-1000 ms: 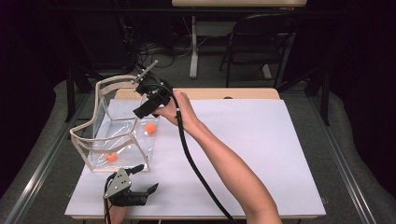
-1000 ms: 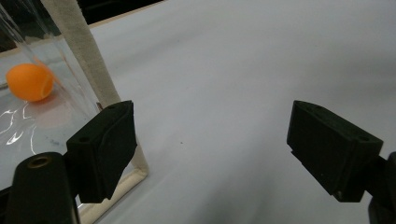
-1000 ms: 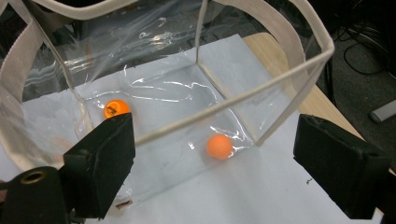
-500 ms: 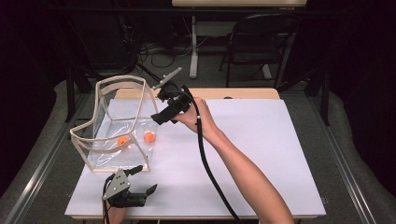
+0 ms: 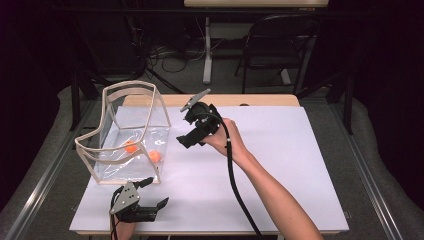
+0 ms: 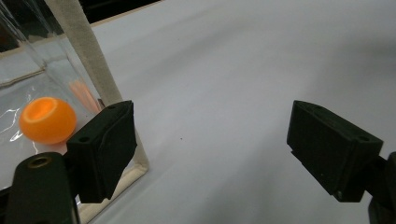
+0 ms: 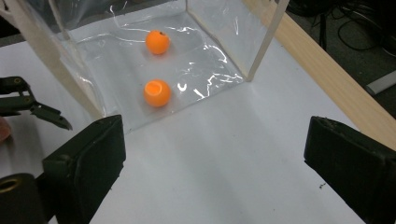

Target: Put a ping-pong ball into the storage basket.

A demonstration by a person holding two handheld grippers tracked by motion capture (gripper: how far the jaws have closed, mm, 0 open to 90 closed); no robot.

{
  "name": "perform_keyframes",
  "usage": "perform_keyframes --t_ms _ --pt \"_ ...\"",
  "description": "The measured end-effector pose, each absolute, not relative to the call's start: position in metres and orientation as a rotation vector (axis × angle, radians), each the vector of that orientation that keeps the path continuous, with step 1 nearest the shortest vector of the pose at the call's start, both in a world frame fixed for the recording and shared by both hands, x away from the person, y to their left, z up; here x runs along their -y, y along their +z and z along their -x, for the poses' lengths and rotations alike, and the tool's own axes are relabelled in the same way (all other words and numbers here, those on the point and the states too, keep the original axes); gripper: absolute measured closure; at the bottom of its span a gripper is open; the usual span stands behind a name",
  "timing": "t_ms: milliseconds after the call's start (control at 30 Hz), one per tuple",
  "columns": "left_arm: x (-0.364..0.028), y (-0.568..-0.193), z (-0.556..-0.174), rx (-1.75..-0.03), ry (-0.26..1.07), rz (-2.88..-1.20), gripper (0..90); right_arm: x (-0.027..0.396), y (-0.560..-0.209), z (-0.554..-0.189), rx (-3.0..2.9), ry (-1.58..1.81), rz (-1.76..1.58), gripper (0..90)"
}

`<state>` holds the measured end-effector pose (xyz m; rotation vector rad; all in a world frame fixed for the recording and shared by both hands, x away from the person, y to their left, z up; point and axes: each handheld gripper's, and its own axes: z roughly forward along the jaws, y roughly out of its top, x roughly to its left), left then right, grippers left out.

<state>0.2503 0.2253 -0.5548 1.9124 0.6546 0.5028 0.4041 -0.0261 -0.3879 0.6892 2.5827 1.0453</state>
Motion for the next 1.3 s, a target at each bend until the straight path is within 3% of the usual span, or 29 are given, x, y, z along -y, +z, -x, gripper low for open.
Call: perform_keyframes --t_ms 1300 --pt "-0.226 -0.555 -0.250 -0.655 0.506 -1.920 15.7 0.100 -0.461 -0.351 -2.606 0.970 -0.758 4.6"
